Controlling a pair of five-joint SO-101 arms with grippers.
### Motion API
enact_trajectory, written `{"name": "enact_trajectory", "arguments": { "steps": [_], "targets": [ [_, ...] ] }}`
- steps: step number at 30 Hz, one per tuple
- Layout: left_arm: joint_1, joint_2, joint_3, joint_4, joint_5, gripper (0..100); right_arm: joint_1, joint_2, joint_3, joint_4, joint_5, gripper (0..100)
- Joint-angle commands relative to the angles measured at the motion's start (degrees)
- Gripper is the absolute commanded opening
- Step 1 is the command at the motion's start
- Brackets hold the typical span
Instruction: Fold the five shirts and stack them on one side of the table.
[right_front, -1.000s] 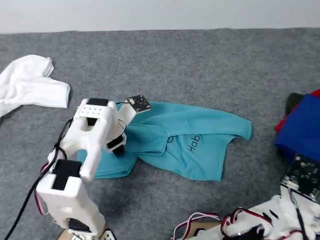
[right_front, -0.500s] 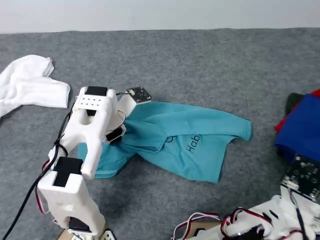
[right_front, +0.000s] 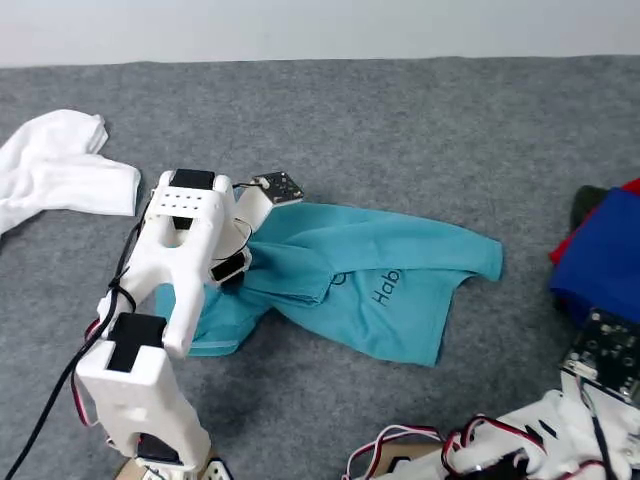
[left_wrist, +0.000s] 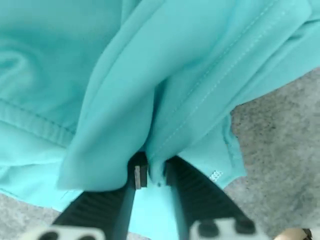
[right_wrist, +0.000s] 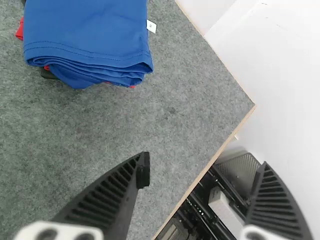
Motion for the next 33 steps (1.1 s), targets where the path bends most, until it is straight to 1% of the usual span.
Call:
{"name": "enact_trajectory", "arguments": {
  "steps": [1,5,7,13,20,22,23,26,31,33],
  "targets": [
    [0.97,-0.97,-2.24,0.26,0.44,12,0.40,-0.22,-2.37,0.40,0.00,32.1],
    [1.76,-0.79,-2.42,0.18,0.44,12,0.40,-0.22,-2.37,0.40,0.00,32.1],
    [1.85,-0.53,-2.15,-1.32,0.44,12,0.40,-0.22,-2.37,0.40,0.00,32.1],
    [1.85,-0.44,-0.57,-2.99,0.44,4,0.40,-0.22,-2.37,0.40,0.00,32.1],
    [1.85,-0.53,0.40,-2.64,0.35,3,0.40,-0.22,-2.37,0.40,0.00,32.1],
    [1.85,-1.14,0.04,-2.55,0.35,1,0.40,-0.22,-2.37,0.40,0.00,32.1],
    [1.93,-1.23,-0.40,-2.02,0.35,0,0.40,-0.22,-2.37,0.40,0.00,32.1],
    [1.85,-1.23,-4.70,2.90,0.44,0,0.40,-0.22,-2.37,0.40,0.00,32.1],
    [1.32,-1.23,-15.96,12.57,0.44,0,0.31,-0.22,-2.37,0.40,0.00,32.1],
    [0.70,-1.32,-20.09,14.07,1.58,0,0.31,-0.22,-2.37,0.40,0.00,32.1]
  ]
}}
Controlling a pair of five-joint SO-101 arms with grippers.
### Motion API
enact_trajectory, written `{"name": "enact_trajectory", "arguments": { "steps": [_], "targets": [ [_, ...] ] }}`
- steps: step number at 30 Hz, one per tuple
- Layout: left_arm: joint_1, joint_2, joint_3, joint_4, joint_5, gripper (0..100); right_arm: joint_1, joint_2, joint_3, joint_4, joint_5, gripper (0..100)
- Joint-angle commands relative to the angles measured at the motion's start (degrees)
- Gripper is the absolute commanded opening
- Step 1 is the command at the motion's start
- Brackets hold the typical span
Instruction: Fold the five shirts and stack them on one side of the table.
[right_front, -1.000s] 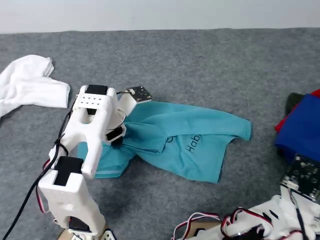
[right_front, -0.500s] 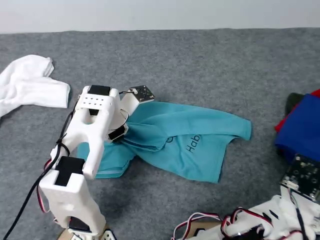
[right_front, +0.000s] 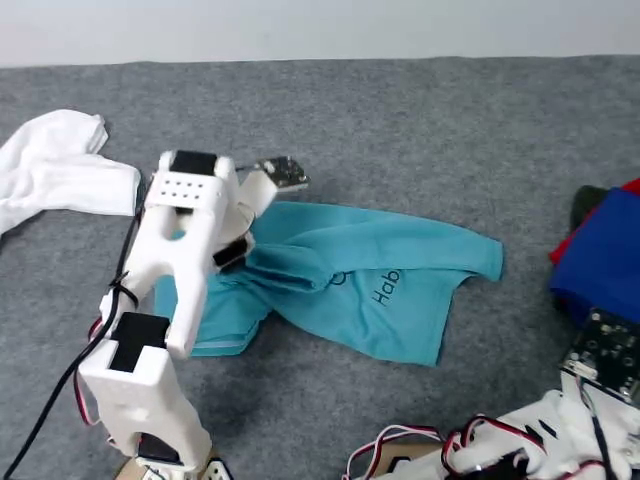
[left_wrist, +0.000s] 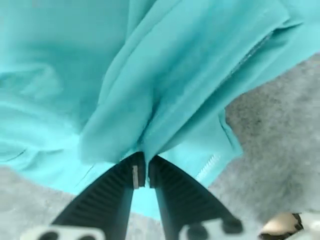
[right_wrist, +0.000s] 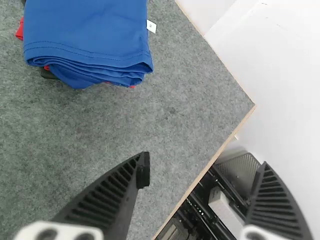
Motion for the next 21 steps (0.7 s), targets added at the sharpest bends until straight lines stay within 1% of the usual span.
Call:
{"name": "enact_trajectory", "arguments": {
  "steps": [1,2,5,8,10,12,15,19,21],
  "targets": [
    [-1.23,-1.76,-8.84,3.16,3.43,0,0.31,-0.04,-2.37,0.40,0.00,32.1],
    [-1.93,-2.55,-10.15,3.16,4.92,0,0.31,0.31,-2.37,0.40,0.00,32.1],
    [-2.99,-4.75,-11.91,3.16,6.24,0,0.31,0.48,-2.37,0.13,0.44,32.0],
    [-3.96,-6.51,-11.91,2.90,10.55,0,-0.04,2.77,-1.67,0.13,2.11,31.8],
    [-4.31,-6.95,-11.91,2.90,12.84,0,-2.77,6.73,-0.62,-0.22,3.25,29.3],
    [-4.31,-7.03,-11.91,2.90,14.77,0,-7.52,12.44,-0.79,0.31,3.08,25.0],
    [-4.22,-7.21,-11.91,2.11,17.41,0,-16.66,21.93,-4.31,0.31,2.64,20.6],
    [-4.31,-7.30,-11.91,0.79,20.75,0,-30.02,35.65,-9.67,0.31,-4.13,20.5],
    [-4.22,-7.21,-11.91,0.79,22.07,0,-36.62,42.59,-11.78,-0.22,-5.80,20.5]
  ]
}}
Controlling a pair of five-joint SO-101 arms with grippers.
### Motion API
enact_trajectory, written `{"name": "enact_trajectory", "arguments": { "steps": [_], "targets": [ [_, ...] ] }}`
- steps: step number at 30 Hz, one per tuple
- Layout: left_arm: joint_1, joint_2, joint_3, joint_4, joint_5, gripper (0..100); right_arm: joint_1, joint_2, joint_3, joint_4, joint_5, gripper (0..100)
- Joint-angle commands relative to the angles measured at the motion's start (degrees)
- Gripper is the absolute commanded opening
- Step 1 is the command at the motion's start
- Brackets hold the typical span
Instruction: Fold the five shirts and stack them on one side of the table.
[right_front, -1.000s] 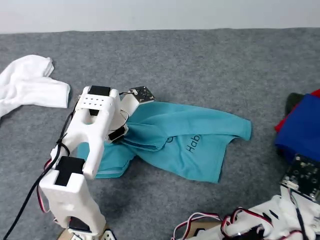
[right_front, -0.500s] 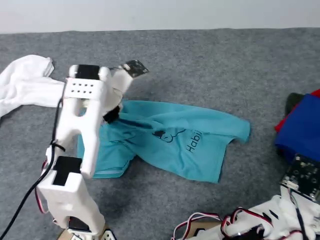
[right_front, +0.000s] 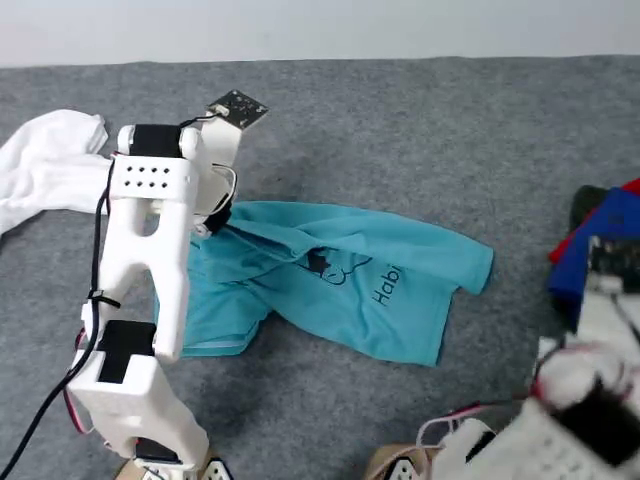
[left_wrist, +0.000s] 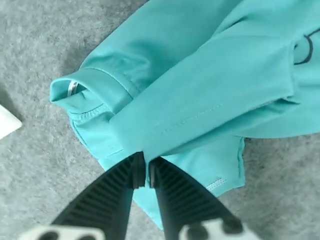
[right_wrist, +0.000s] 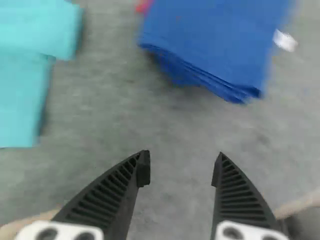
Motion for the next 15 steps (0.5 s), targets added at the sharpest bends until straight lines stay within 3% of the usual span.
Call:
{"name": "enact_trajectory", "arguments": {
  "steps": [1,9,15],
  "targets": [
    [-0.35,-3.78,-2.77,-0.79,2.81,0,-12.53,13.41,-6.24,-0.13,-3.16,20.5],
    [-0.35,-3.60,-2.51,-1.14,3.43,0,-34.95,36.00,-15.56,0.48,-2.99,22.7],
    [-0.35,-3.52,-2.51,-2.02,3.16,0,-41.36,49.98,-19.52,-1.71,-0.09,27.5]
  ]
}}
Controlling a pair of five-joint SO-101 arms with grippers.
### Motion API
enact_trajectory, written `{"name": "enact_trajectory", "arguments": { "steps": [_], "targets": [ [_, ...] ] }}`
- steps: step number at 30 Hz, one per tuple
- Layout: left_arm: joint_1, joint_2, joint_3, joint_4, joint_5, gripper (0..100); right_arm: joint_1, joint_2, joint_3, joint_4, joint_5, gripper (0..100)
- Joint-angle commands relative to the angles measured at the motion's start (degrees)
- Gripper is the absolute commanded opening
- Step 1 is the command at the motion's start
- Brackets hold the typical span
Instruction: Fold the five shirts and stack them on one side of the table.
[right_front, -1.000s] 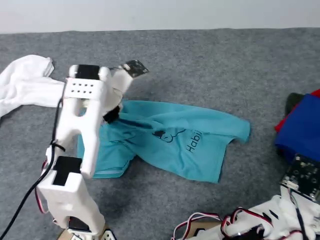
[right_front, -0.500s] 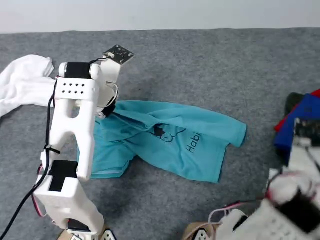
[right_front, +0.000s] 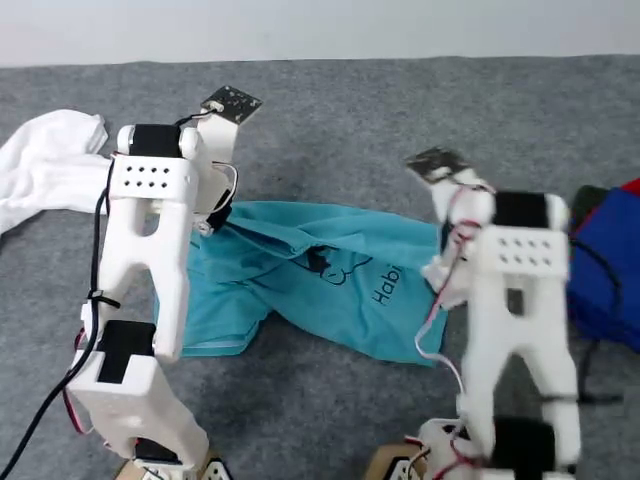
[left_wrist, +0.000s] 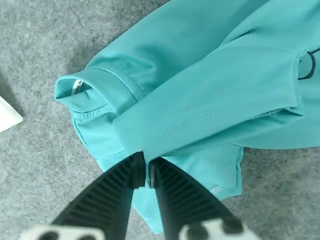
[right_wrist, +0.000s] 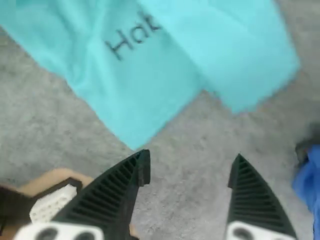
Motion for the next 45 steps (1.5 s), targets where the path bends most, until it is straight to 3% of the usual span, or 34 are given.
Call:
{"name": "enact_trajectory", "arguments": {
  "steps": [1,17,33,39,45],
  "targets": [
    [-0.35,-3.52,-2.51,-0.97,0.26,0,-1.80,6.37,-5.27,-2.51,1.85,27.5],
    [0.09,-3.43,-2.42,-4.22,0.26,0,8.48,26.15,-15.38,-10.15,8.88,27.5],
    [0.18,1.23,-2.77,-4.13,0.53,0,8.84,30.20,-15.38,-10.77,8.70,27.1],
    [-0.18,1.93,-2.77,-4.04,0.53,0,10.07,34.95,-15.65,-12.44,8.97,14.5],
    [0.09,1.93,-2.86,-4.13,0.44,0,11.12,34.77,-15.65,-12.53,9.05,8.2]
  ]
}}
